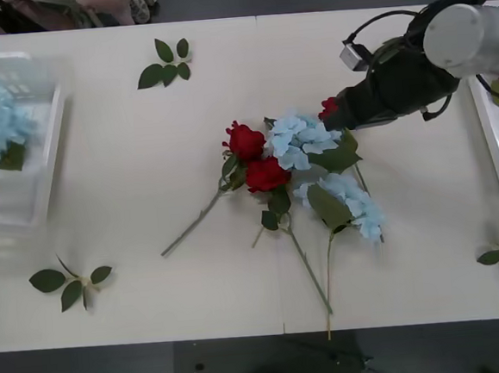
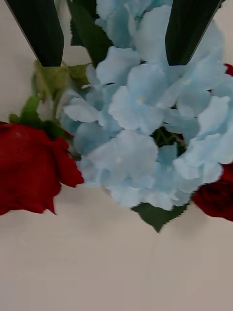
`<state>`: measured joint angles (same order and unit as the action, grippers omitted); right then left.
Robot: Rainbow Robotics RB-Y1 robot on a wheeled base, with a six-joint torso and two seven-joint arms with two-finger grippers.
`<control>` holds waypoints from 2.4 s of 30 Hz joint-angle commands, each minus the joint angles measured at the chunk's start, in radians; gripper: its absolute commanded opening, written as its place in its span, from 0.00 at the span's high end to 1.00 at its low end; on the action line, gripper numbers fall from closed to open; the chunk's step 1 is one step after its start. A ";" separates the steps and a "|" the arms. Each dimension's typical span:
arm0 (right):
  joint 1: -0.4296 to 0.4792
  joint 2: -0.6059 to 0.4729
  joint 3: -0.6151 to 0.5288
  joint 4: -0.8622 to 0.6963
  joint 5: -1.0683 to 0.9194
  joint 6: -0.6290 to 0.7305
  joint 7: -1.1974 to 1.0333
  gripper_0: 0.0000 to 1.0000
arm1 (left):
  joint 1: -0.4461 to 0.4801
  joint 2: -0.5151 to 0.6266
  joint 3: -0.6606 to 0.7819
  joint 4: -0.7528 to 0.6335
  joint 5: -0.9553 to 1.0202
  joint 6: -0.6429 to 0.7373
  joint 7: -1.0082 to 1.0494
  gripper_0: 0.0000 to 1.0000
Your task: Put the red flowers into the right box and the blue flowers into the left box
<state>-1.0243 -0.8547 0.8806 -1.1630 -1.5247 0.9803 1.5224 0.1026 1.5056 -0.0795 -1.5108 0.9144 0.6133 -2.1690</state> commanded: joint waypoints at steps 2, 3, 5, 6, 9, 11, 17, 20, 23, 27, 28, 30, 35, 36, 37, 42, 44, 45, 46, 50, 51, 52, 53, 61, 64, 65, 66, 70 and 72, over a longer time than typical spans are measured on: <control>-0.053 0.019 0.057 0.049 0.113 -0.015 -0.057 0.39 | -0.061 0.013 -0.005 0.055 -0.195 -0.009 -0.022 1.00; -0.056 0.019 0.083 0.063 0.143 -0.028 -0.057 0.38 | -0.064 0.015 -0.006 0.066 -0.201 -0.010 -0.022 1.00; -0.056 0.019 0.121 0.078 0.176 -0.060 -0.056 0.38 | -0.064 0.016 -0.006 0.081 -0.203 -0.009 -0.022 0.99; -0.056 0.019 0.156 0.095 0.198 -0.098 -0.061 0.38 | -0.064 0.015 -0.006 0.086 -0.203 -0.009 -0.022 0.68; -0.057 0.026 0.233 0.128 0.221 -0.190 -0.062 0.39 | -0.064 0.008 -0.005 0.090 -0.204 -0.009 -0.022 0.26; -0.059 0.039 0.264 0.149 0.228 -0.224 -0.062 0.39 | -0.066 0.008 -0.005 0.092 -0.206 -0.010 -0.023 0.12; -0.060 0.097 0.278 0.210 0.274 -0.233 -0.062 0.39 | -0.067 0.008 -0.005 0.093 -0.198 -0.027 -0.023 0.00; -0.068 0.123 0.276 0.236 0.291 -0.233 -0.056 0.39 | -0.073 0.008 -0.005 0.069 -0.138 -0.040 -0.029 0.00; -0.089 0.131 0.276 0.247 0.291 -0.223 -0.050 0.39 | -0.103 0.008 -0.002 0.012 -0.019 -0.040 -0.035 0.00; -0.135 0.095 0.268 0.230 0.281 -0.160 -0.034 0.39 | -0.164 0.005 0.012 -0.095 0.170 0.036 -0.045 0.00; -0.146 0.077 0.253 0.220 0.265 -0.135 -0.030 0.39 | -0.184 -0.001 0.029 -0.147 0.228 0.103 -0.045 0.00; -0.155 0.043 0.222 0.206 0.238 -0.103 -0.019 0.39 | -0.215 -0.028 0.081 -0.232 0.313 0.237 -0.042 0.00; -0.154 -0.024 0.190 0.160 0.190 -0.063 0.007 0.39 | -0.319 -0.170 0.104 -0.374 0.409 0.470 0.097 0.00; -0.152 -0.027 0.190 0.154 0.190 -0.057 0.012 0.38 | -0.340 -0.203 0.095 -0.391 0.405 0.502 0.150 0.00; -0.149 -0.027 0.190 0.149 0.189 -0.052 0.016 0.39 | -0.365 -0.237 0.078 -0.410 0.397 0.533 0.201 0.00; -0.145 -0.010 0.190 0.149 0.189 -0.051 0.022 0.38 | -0.531 -0.393 -0.091 -0.408 0.371 0.608 0.394 0.00; -0.143 -0.006 0.192 0.152 0.196 -0.051 0.027 0.38 | -0.597 -0.447 -0.169 -0.387 0.327 0.605 0.448 0.00; -0.142 -0.004 0.190 0.152 0.196 -0.051 0.030 0.39 | -0.620 -0.470 -0.195 -0.376 0.307 0.606 0.466 0.00; -0.140 -0.001 0.190 0.151 0.195 -0.051 0.033 0.39 | -0.652 -0.504 -0.229 -0.358 0.281 0.605 0.491 0.00; -0.137 0.005 0.192 0.134 0.196 -0.051 0.045 0.39 | -0.733 -0.591 -0.318 -0.289 0.210 0.603 0.535 0.00; -0.134 0.011 0.190 0.131 0.196 -0.051 0.045 0.38 | -0.748 -0.607 -0.335 -0.272 0.195 0.603 0.535 0.00; -0.134 0.013 0.192 0.126 0.196 -0.051 0.047 0.38 | -0.764 -0.627 -0.355 -0.253 0.182 0.603 0.535 0.00; -0.131 0.017 0.193 0.121 0.198 -0.051 0.047 0.39 | -0.781 -0.640 -0.375 -0.235 0.169 0.603 0.535 0.00; -0.126 0.060 0.229 0.109 0.245 -0.058 0.030 0.39 | -0.871 -0.803 -0.497 -0.042 0.037 0.460 0.529 0.00; -0.123 0.083 0.230 0.121 0.261 -0.060 0.028 0.39 | -0.916 -0.867 -0.542 0.049 0.001 0.425 0.526 0.00; -0.122 0.095 0.232 0.128 0.273 -0.060 0.027 0.39 | -0.934 -0.892 -0.560 0.086 -0.011 0.413 0.525 0.00; -0.122 0.105 0.235 0.134 0.282 -0.061 0.024 0.39 | -0.946 -0.910 -0.572 0.115 -0.020 0.405 0.525 0.00; -0.123 0.141 0.242 0.174 0.311 -0.074 0.013 0.39 | -0.986 -0.978 -0.617 0.222 -0.032 0.376 0.520 0.00; -0.122 0.161 0.252 0.198 0.324 -0.088 0.010 0.39 | -1.008 -0.999 -0.649 0.270 -0.038 0.359 0.517 0.00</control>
<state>-1.1415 -0.7123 1.1312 -0.9880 -1.2159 0.9073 1.5467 -0.8534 0.5174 -0.7078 -1.2669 0.8887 0.9964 -1.6425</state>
